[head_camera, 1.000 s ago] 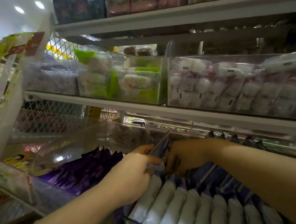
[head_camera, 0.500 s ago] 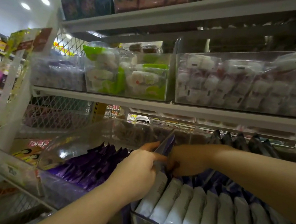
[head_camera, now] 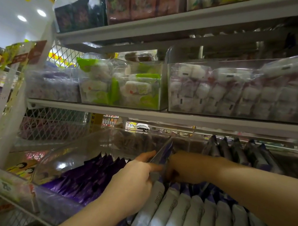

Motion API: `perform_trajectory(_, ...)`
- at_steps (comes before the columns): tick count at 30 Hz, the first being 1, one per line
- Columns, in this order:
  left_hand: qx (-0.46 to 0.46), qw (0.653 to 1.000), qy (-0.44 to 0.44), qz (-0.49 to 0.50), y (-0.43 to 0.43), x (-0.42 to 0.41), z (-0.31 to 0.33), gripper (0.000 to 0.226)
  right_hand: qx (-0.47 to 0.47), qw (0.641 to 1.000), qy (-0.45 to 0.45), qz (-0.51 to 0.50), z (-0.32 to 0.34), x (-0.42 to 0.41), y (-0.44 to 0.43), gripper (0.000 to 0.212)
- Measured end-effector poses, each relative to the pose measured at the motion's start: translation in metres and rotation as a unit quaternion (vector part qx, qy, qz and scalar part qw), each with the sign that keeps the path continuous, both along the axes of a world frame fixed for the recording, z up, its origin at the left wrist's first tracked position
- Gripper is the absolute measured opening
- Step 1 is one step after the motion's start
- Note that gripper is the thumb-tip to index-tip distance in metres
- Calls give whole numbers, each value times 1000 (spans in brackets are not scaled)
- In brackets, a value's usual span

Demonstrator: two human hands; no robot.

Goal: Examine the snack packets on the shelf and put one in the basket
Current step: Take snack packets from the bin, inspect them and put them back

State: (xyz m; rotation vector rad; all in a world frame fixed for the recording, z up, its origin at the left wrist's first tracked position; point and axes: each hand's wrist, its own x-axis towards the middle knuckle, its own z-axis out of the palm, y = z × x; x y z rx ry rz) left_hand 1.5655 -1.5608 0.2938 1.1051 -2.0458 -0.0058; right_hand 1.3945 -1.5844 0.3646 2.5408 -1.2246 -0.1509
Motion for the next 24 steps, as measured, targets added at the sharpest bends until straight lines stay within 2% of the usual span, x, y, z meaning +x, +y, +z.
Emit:
perform_trajectory(7, -4, 1000, 4, 8, 0, -1, -1, 47, -75, 997, -1, -18, 4, -1, 4, 33)
perform_trajectory(12, -11, 1000, 1, 14, -1, -1, -1, 48, -114, 993, -16, -1, 24, -2, 7, 19)
perform_trajectory(16, -21, 1000, 4, 16, 1, -2, -2, 48, -149, 986, -66, 23, 38, -8, 11, 21)
perform_trajectory(19, -26, 999, 0, 25, 2, -2, -2, 51, -152, 985, -62, 45, 30, -16, 20, 15)
perform_trajectory(20, -27, 999, -2, 29, 3, -2, -1, 52, -142, 986, -77, 46, 27, -19, 24, 12)
perform_trajectory(24, -36, 999, -2, 28, 10, -3, 2, 44, -118, 976, -184, -18, 28, -23, 45, 27)
